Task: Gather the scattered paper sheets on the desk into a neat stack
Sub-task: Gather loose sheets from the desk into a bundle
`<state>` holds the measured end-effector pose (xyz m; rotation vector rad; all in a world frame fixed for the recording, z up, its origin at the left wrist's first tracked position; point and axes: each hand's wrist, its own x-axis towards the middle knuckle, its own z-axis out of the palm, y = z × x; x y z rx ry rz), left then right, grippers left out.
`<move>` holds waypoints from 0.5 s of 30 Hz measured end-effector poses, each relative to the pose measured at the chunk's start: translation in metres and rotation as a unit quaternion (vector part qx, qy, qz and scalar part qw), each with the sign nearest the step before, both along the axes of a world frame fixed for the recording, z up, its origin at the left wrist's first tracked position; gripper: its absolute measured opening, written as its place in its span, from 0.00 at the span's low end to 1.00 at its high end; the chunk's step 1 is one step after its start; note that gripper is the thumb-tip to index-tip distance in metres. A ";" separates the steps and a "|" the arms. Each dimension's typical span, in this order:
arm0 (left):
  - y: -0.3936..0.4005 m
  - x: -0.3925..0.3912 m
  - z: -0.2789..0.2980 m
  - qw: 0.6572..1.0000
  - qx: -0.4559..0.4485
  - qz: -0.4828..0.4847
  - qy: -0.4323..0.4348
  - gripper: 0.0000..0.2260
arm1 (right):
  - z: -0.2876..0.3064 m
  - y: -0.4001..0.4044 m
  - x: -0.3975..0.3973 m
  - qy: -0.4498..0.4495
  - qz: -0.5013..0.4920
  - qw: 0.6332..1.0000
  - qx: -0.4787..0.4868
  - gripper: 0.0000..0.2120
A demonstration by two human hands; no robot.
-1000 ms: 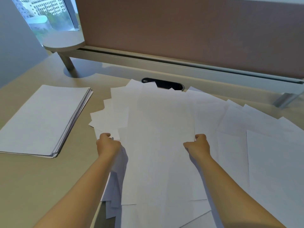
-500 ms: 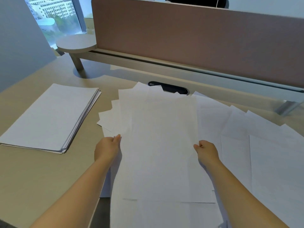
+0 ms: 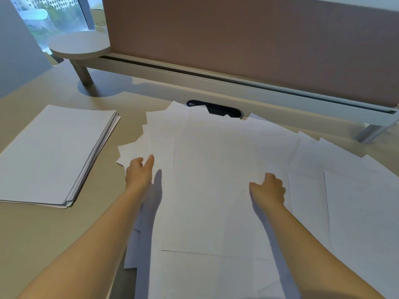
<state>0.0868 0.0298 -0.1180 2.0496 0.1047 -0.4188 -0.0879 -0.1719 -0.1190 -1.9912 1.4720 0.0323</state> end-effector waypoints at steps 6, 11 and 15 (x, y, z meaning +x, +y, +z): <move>0.003 -0.027 -0.005 0.986 0.142 -0.074 0.045 0.21 | 0.002 0.018 0.012 0.039 0.080 0.996 -0.009 0.30; 0.003 -0.036 -0.001 0.986 0.101 -0.116 0.070 0.21 | 0.003 0.022 0.013 -0.109 0.040 0.990 0.080 0.29; 0.015 -0.039 0.001 0.991 0.047 -0.074 0.104 0.26 | 0.007 0.020 0.013 -0.099 0.006 0.991 0.095 0.29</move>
